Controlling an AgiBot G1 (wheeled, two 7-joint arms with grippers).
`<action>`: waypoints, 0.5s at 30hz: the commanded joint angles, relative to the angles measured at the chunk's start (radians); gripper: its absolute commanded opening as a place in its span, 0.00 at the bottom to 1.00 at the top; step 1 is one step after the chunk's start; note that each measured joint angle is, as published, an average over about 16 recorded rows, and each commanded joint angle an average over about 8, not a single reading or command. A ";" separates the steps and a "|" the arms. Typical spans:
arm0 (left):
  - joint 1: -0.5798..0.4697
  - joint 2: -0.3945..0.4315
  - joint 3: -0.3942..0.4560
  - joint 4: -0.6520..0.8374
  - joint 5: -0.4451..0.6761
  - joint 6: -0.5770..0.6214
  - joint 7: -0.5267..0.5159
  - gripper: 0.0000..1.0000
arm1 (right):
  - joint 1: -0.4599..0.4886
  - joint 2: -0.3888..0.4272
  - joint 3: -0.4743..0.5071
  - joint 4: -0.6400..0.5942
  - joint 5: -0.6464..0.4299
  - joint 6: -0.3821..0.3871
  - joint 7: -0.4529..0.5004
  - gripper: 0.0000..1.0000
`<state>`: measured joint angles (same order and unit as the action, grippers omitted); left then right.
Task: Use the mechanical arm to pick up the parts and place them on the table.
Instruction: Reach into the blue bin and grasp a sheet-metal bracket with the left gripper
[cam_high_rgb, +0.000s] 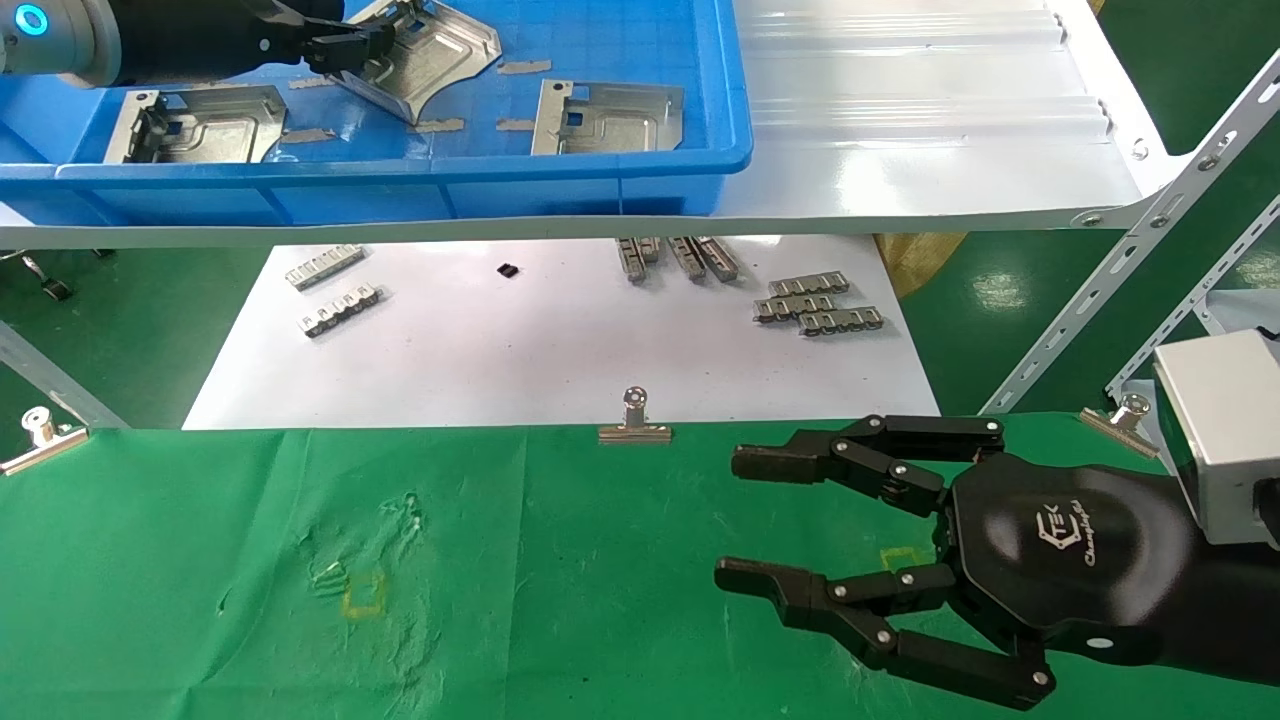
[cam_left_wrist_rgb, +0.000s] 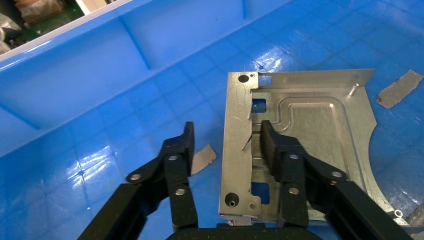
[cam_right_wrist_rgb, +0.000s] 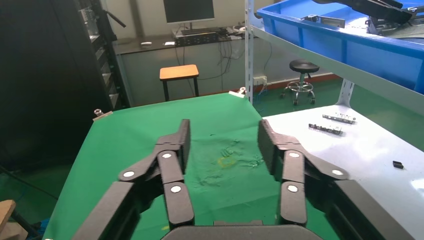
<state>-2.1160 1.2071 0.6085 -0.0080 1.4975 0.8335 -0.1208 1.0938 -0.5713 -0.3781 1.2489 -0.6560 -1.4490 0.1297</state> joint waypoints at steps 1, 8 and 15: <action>0.000 0.000 0.000 0.001 0.000 0.000 0.002 0.00 | 0.000 0.000 0.000 0.000 0.000 0.000 0.000 1.00; -0.001 -0.002 -0.005 -0.004 -0.008 0.023 0.011 0.00 | 0.000 0.000 0.000 0.000 0.000 0.000 0.000 1.00; -0.025 -0.037 -0.041 -0.038 -0.061 0.155 0.037 0.00 | 0.000 0.000 0.000 0.000 0.000 0.000 0.000 1.00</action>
<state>-2.1411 1.1626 0.5643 -0.0501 1.4303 1.0228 -0.0743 1.0938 -0.5713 -0.3782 1.2489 -0.6560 -1.4490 0.1297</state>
